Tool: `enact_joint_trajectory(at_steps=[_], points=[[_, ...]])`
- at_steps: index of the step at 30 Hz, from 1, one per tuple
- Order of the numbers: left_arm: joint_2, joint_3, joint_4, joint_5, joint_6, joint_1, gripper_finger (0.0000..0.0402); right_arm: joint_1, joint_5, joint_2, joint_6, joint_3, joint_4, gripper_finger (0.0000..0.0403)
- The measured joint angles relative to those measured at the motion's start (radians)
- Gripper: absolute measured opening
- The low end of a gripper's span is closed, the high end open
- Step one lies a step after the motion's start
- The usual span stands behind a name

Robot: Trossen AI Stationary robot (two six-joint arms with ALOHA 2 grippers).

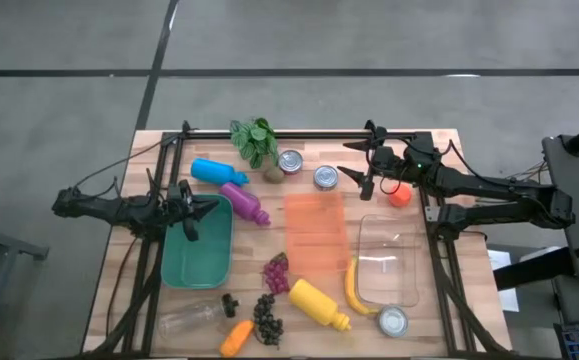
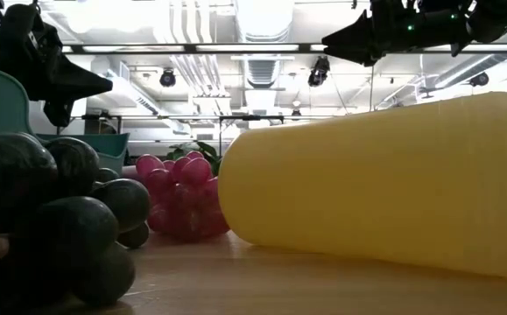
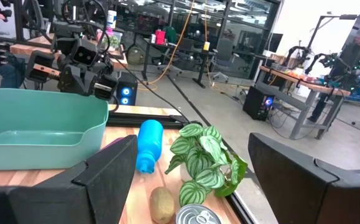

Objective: Pick & Place Food Item

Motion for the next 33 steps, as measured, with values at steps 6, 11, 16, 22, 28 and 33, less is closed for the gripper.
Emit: enact_joint_trajectory(at_steps=[6,11,16,22,28,33], points=[[0.000,0.000,0.000,0.000,0.000,0.000,0.0005,0.000,0.000,0.000,0.000,0.000,0.000,0.0305],[0.000,0.000,0.003,0.000,-0.022,0.000,0.0005,0.000,0.000,0.000,0.000,0.000,0.000,0.0305],[0.001,0.056,-0.024,0.007,-0.018,0.003,0.0005,0.000,0.000,0.000,0.000,0.000,0.000,0.0305],[0.091,0.213,-0.194,0.026,-0.010,0.003,0.0005,0.000,0.000,0.000,0.000,0.000,0.000,0.0305],[0.312,0.440,-0.259,0.032,0.009,0.003,0.0005,0.000,0.000,0.000,0.000,0.000,0.000,0.0305],[0.556,0.659,-0.364,0.101,0.002,0.002,0.0006,0.000,0.000,0.000,0.000,0.000,0.000,0.0306]])
